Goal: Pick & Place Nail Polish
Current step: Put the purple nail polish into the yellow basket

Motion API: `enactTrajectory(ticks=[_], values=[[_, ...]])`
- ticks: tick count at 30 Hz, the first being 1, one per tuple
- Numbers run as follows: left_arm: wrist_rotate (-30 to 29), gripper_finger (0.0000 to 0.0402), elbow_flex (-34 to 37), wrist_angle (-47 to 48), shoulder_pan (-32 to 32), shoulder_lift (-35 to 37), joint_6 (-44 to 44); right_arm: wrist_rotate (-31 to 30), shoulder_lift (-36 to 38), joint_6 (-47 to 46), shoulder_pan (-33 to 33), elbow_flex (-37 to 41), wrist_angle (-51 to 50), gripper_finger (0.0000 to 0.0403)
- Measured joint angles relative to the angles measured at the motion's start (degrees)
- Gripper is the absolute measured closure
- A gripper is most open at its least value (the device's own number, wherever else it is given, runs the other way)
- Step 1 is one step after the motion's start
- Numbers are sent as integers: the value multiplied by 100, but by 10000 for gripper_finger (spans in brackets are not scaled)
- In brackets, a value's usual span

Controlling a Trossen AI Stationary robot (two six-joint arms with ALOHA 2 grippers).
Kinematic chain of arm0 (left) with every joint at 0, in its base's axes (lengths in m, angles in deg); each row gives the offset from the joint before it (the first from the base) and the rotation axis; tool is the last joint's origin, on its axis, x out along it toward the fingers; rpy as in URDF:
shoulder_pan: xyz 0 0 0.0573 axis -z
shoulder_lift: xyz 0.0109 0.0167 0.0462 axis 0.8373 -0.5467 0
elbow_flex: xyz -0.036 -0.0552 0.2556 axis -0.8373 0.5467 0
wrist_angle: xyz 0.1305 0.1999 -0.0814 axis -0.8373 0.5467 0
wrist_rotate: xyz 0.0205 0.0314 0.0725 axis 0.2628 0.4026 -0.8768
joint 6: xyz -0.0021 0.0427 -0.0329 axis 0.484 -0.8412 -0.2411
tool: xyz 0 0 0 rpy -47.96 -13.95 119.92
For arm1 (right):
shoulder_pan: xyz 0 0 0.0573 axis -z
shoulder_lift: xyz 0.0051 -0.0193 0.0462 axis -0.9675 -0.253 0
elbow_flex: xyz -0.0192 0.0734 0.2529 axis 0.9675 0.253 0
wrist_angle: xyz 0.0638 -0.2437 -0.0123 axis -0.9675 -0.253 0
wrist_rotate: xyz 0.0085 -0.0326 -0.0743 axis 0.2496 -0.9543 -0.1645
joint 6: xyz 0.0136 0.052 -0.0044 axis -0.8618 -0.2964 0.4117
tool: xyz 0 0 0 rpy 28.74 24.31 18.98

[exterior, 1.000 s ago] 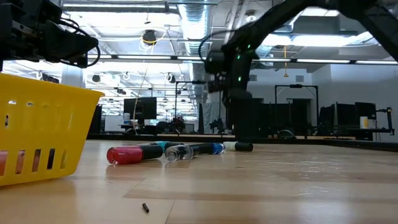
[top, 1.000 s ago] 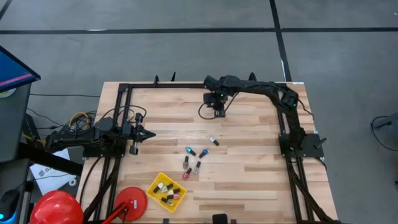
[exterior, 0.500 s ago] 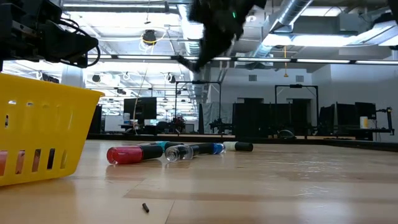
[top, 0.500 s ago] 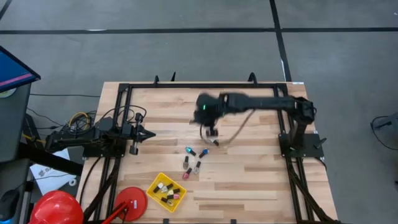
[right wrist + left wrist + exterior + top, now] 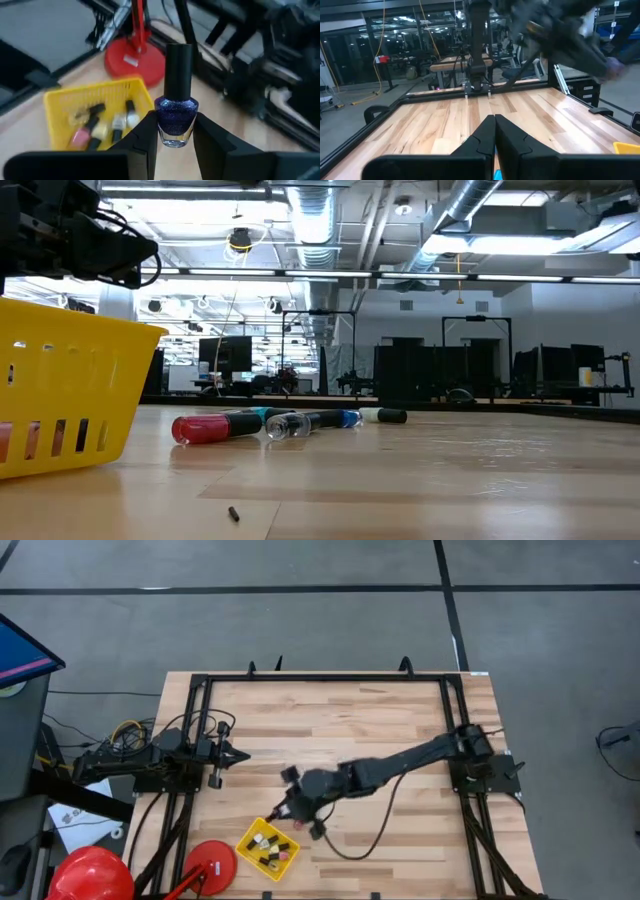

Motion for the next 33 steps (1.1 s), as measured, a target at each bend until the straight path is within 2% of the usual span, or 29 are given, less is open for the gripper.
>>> enactTrajectory(ticks=[8,16,18,33], values=[[0,401,-2,-81,0,0,0,-4,-1175,-129,-317,-718,244,315],[0,401,-2,-83,-2,0,0,-3,-2110,-188,-559,-1911,-407,315],[0,401,-2,-83,0,0,0,-3,-2170,-233,-608,-2100,-855,315],[0,401,-2,-88,0,0,0,171,-2188,-754,-672,-2160,-1443,315]])
